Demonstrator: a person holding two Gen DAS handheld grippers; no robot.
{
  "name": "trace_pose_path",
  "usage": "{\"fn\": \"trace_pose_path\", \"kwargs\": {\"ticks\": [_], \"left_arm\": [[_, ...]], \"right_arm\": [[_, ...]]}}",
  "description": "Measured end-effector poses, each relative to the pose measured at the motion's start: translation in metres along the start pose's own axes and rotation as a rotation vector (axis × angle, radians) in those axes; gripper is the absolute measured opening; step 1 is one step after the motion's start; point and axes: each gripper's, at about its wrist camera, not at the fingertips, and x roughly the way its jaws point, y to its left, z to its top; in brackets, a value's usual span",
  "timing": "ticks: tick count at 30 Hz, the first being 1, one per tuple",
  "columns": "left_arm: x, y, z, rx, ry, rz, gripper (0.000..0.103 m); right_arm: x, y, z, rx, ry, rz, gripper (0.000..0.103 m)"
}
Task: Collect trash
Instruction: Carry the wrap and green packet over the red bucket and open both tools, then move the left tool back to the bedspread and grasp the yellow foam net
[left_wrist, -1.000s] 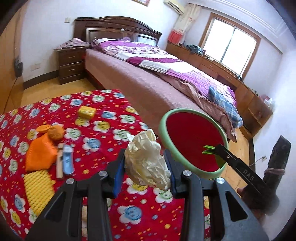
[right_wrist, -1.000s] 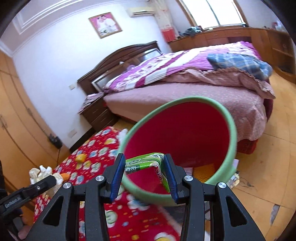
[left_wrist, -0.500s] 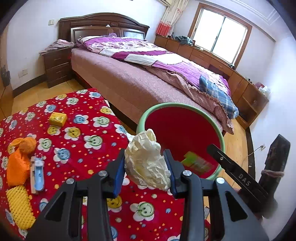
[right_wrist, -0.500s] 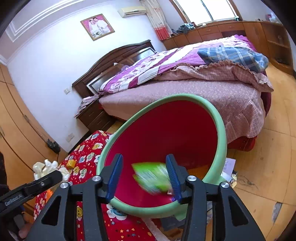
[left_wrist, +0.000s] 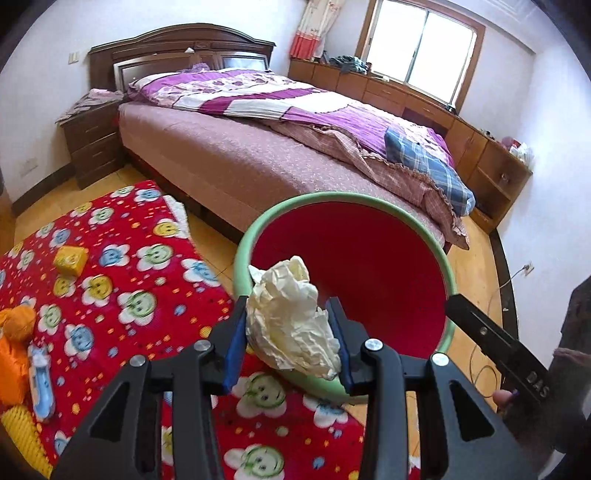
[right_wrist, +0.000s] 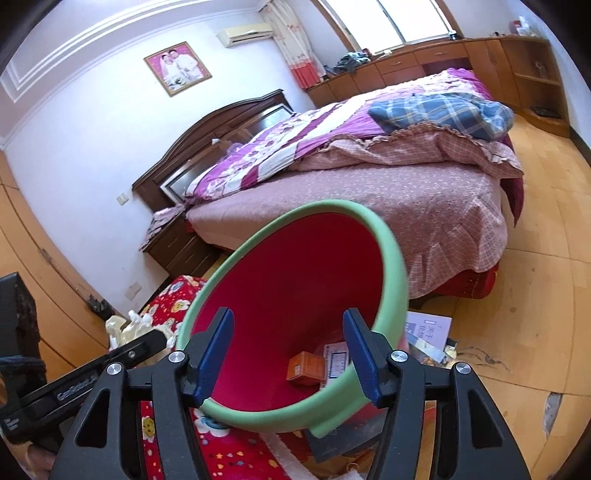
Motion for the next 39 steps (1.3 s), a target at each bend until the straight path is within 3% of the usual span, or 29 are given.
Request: {"fn": "trace_pose_path", "kwargs": {"ticks": [7,14,24,39], "left_arm": [[0.018,-0.007,0.003,0.004,0.025,-0.03,0.063],[0.009,-0.011,0.001,0.023,-0.001,-0.032,0.065],[-0.024,0.007,-0.01,-0.049,-0.015,-0.035,0.065],[-0.093,0.055,-0.047,-0.152,-0.061,0.101,0.065]], "right_arm": [[-0.001,-0.012,-0.001,0.024,0.006,-0.024,0.063],[-0.001,-0.011,-0.003,0.026,0.013,-0.024,0.063],[-0.013,0.003,-0.006,-0.013,0.016,-0.021,0.063],[-0.023,0.057,-0.034,-0.134,0.075,0.013,0.075]]}}
